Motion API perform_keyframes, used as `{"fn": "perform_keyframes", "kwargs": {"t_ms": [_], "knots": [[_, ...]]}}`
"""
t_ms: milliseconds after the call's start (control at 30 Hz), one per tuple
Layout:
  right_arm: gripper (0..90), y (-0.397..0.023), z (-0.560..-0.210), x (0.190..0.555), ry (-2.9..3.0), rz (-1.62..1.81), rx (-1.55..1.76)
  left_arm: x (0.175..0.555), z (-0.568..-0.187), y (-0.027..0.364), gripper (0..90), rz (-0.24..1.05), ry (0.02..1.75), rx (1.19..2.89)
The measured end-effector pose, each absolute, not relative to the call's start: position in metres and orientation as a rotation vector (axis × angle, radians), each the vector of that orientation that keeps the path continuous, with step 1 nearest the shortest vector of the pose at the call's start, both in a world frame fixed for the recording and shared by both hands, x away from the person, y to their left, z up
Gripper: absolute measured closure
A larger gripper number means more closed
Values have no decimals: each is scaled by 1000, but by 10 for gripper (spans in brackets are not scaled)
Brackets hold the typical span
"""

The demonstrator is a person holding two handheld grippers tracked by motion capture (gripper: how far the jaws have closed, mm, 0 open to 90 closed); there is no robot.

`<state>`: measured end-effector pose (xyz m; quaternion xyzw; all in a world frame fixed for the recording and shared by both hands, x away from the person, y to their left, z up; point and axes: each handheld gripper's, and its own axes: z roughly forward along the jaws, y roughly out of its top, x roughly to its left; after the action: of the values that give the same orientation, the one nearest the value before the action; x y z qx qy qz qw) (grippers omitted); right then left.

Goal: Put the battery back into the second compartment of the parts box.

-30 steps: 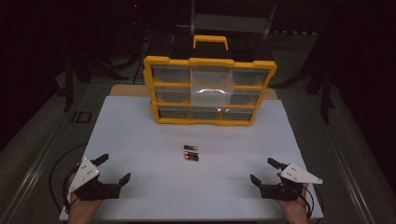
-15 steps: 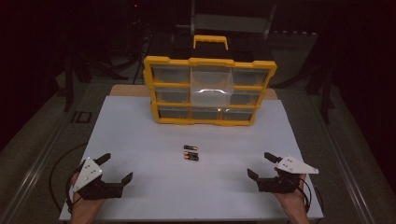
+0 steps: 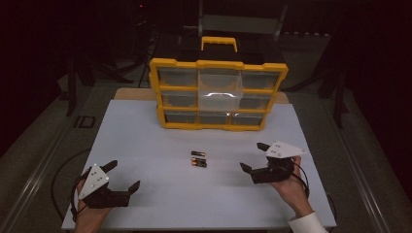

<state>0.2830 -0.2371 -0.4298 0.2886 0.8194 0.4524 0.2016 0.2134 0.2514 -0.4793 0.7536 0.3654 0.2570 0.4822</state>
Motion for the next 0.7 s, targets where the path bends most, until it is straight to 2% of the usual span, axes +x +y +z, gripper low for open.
{"fn": "perform_keyframes", "kwargs": {"t_ms": [67, 700], "knots": [[125, -229, -427, 288, 2317, 1257, 786, 213, -479, 251, 2, 626, 887, 1839], [135, -160, -428, 325, 2592, 1114, 614, 214, -480, 250, 2, 613, 880, 1849]]}}
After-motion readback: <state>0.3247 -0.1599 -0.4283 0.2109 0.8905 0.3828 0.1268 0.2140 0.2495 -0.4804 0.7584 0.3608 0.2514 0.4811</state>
